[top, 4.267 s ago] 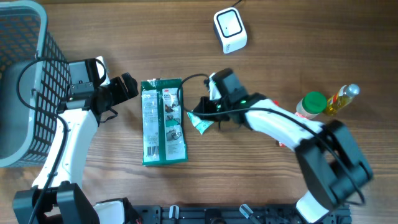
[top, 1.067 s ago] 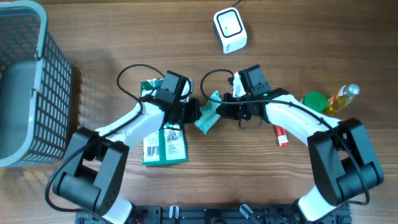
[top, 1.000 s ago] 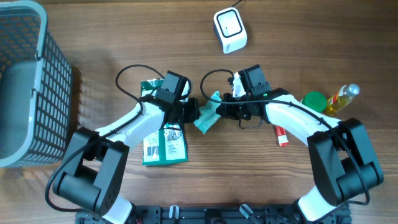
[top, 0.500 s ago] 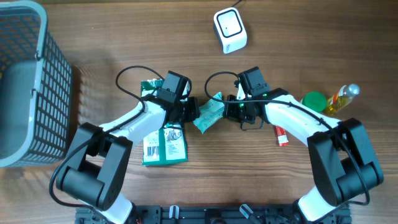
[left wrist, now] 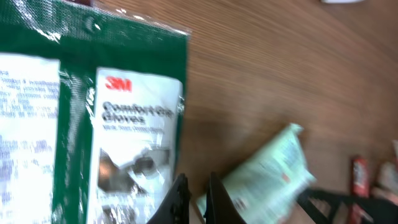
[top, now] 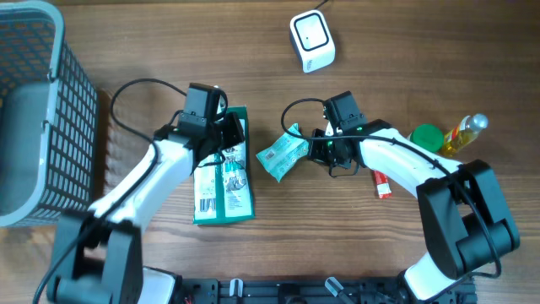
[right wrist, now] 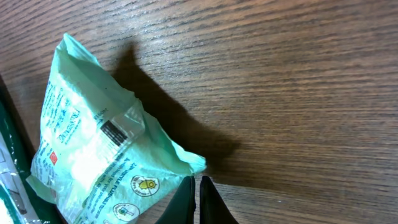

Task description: Scan the item barcode

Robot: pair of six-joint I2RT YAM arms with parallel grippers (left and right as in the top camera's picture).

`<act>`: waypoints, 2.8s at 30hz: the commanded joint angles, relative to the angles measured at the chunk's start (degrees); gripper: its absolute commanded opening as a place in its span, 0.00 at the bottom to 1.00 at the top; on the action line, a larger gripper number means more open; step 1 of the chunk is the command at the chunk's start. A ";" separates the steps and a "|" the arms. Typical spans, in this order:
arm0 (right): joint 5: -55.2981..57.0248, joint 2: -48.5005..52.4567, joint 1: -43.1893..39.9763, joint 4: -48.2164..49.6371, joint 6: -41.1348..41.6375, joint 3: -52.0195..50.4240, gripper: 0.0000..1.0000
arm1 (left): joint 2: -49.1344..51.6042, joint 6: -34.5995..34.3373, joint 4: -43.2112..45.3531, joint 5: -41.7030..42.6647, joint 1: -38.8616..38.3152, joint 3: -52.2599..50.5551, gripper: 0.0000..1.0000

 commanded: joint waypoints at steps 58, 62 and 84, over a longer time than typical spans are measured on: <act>1.44 1.44 0.13 -3.26 0.26 -0.63 0.52 | 10.78 -2.25 9.94 -4.57 -9.62 2.51 0.08; 1.44 1.44 0.13 -3.37 0.13 -0.63 0.57 | 3.50 -2.29 6.84 -4.35 -9.35 2.69 0.09; -13.97 0.85 -7.45 3.15 -17.57 2.75 0.86 | 13.25 -2.29 0.52 -3.10 -16.09 1.42 0.08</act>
